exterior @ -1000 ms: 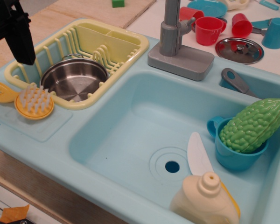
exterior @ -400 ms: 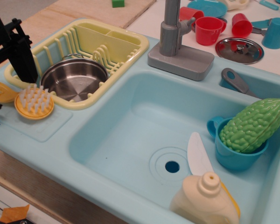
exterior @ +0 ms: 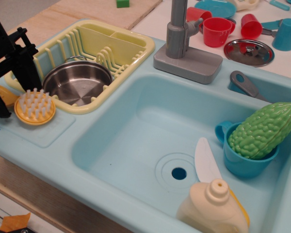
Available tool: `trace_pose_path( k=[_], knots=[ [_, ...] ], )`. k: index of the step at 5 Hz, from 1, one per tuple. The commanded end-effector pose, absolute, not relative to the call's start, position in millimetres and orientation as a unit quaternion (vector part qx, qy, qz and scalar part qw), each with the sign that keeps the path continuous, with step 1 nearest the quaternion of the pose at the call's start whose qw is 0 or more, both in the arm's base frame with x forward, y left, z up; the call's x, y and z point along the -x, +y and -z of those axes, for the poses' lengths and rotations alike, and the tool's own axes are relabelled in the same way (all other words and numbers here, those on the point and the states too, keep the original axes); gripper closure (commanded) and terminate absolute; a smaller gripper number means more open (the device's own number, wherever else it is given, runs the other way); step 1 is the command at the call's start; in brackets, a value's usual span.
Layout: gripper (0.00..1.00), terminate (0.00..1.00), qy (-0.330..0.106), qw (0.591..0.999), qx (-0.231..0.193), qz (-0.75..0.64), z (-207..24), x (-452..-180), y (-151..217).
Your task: Put brush into pot or pan
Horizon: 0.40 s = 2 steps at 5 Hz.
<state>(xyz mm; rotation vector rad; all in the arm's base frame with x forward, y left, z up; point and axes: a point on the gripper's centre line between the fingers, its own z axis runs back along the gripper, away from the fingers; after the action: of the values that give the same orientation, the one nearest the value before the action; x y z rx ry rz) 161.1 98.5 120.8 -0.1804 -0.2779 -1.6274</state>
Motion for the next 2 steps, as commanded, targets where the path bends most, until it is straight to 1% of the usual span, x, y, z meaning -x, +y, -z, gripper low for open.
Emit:
trace_pose_path(
  k=[1,2],
  knots=[
    [1.0,0.0,-0.13,0.672,0.075,0.725,-121.0,-162.1,102.2],
    [1.0,0.0,-0.133,0.671,0.075,0.726,-120.5,-164.0,103.6]
  ],
)
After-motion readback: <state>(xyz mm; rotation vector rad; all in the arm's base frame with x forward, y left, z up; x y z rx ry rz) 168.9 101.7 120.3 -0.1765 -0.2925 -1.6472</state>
